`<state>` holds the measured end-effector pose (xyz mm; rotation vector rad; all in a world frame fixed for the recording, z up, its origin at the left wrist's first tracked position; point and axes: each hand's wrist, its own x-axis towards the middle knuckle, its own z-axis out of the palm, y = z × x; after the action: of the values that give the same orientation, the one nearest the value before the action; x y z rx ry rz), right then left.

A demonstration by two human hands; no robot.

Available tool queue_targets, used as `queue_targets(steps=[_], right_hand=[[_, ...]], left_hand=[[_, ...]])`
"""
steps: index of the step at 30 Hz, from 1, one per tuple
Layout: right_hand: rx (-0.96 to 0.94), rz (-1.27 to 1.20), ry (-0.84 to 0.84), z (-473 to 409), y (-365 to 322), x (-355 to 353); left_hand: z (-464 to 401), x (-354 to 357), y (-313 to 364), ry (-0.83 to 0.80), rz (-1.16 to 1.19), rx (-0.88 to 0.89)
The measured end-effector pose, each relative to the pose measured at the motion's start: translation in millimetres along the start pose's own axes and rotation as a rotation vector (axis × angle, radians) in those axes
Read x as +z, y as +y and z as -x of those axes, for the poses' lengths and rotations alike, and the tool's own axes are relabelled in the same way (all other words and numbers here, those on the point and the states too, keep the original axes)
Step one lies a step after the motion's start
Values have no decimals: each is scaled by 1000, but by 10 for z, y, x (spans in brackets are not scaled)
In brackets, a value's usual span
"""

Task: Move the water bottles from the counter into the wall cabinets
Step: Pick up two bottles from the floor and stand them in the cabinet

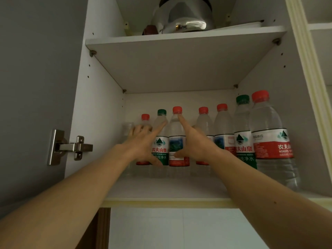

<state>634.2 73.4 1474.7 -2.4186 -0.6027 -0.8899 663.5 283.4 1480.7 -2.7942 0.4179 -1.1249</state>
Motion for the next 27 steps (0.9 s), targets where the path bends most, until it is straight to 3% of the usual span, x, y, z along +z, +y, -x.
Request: queue_targets(steps=[5, 12, 20, 27], right_hand=[[-24, 32, 11, -42, 53, 47], [-48, 46, 1, -47, 42, 50], [-50, 117, 5, 18, -2, 68], [-11, 226, -1, -65, -97, 161]], left_hand=[[-140, 69, -14, 18, -125, 37], [-256, 230, -82, -35, -91, 48], [-273, 309, -144, 61, -43, 55], [-312, 372, -79, 93, -151, 21]])
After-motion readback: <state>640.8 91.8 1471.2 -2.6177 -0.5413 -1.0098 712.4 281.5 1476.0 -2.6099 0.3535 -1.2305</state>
